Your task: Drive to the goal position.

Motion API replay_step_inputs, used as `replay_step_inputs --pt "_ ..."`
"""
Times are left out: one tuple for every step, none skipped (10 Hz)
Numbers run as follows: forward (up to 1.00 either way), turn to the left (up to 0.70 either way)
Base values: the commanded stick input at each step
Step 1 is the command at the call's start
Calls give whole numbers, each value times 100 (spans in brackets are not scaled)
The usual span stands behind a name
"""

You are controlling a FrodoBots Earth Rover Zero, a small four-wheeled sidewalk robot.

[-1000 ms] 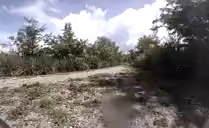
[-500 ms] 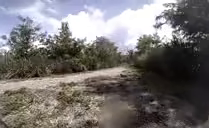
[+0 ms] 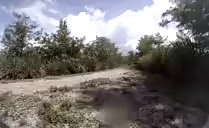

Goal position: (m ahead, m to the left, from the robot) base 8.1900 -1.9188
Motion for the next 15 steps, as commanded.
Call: replay_step_inputs --pt "85 0" --pt "85 0" --pt "85 0" --pt "85 0" --pt "85 0" --pt "85 0" --pt "85 0" --pt "85 0" --pt "85 0" --pt "85 0" --pt "85 0" --pt "85 0" --pt "85 0" --pt "85 0" --pt "85 0"
